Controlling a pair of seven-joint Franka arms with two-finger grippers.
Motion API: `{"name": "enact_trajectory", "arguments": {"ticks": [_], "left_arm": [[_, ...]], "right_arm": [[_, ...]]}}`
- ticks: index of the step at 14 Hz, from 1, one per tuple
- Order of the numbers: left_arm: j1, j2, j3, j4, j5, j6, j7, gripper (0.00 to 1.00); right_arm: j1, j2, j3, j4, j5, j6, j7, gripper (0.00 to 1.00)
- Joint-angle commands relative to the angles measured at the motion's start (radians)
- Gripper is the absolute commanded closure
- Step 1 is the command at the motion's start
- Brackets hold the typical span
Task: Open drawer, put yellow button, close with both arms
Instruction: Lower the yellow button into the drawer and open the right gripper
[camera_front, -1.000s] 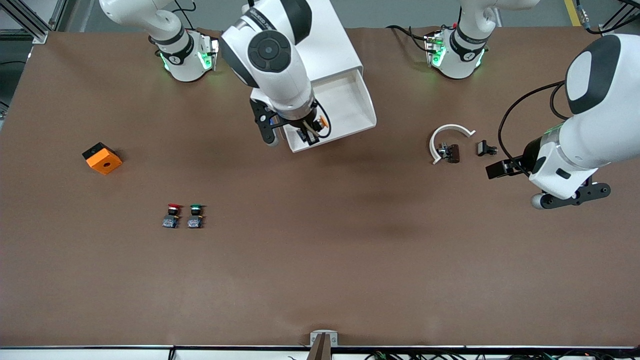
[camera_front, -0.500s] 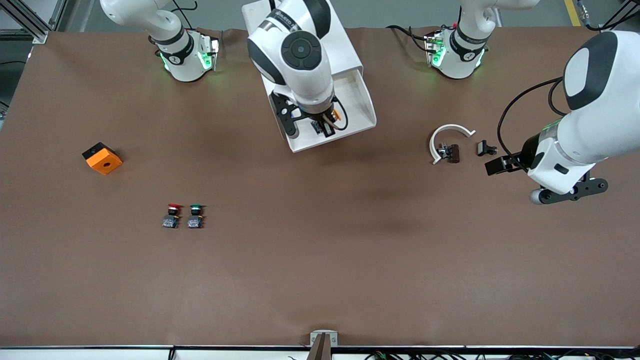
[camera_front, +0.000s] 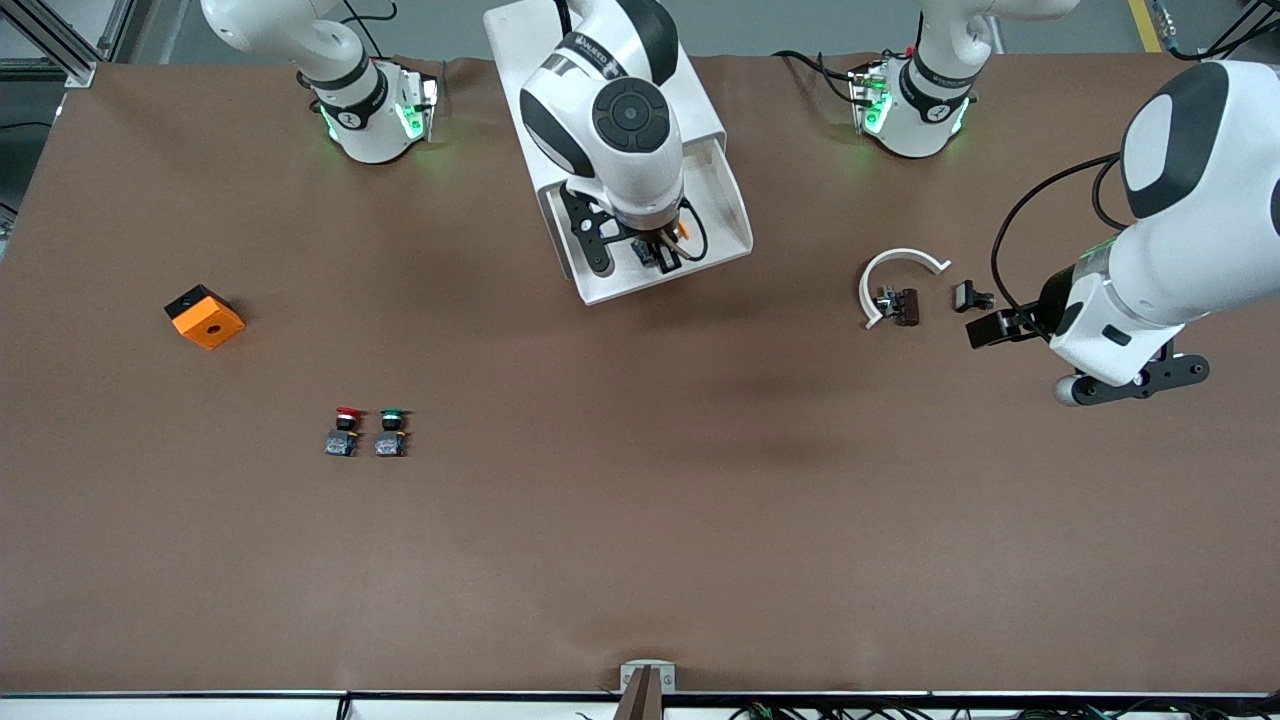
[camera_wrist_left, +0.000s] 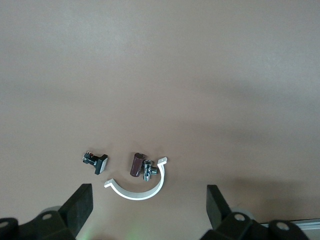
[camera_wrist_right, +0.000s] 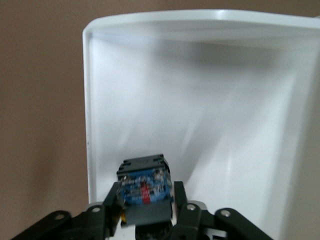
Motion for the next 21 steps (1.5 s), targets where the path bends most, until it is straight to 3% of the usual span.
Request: {"name": "enact_trajectory", "arguments": {"ticks": [1, 6, 13, 18, 21], "left_arm": [[0.009, -0.031, -0.01, -0.03, 0.009, 0.017, -0.004, 0.0], [0.002, -0.028, -0.016, -0.046, 0.008, 0.036, -0.012, 0.0], [-0.009, 0.024, -0.165, -0.063, -0.029, 0.233, -0.051, 0.0], [-0.13, 0.122, -0.197, -0.05, -0.026, 0.312, -0.111, 0.0], [-0.172, 0.176, -0.196, -0.052, -0.023, 0.381, -0.113, 0.0]], "right_arm": [[0.007, 0.006, -0.008, 0.024, 0.005, -0.014, 0.011, 0.0], [-0.001, 0.003, -0.008, 0.049, 0.012, -0.012, 0.006, 0.0], [-0.062, -0.071, -0.015, 0.094, 0.016, -0.019, -0.011, 0.0], [-0.136, -0.178, -0.016, 0.094, 0.01, -0.028, -0.158, 0.0], [-0.192, -0.212, -0.018, 0.094, -0.011, -0.112, -0.369, 0.0]]}}
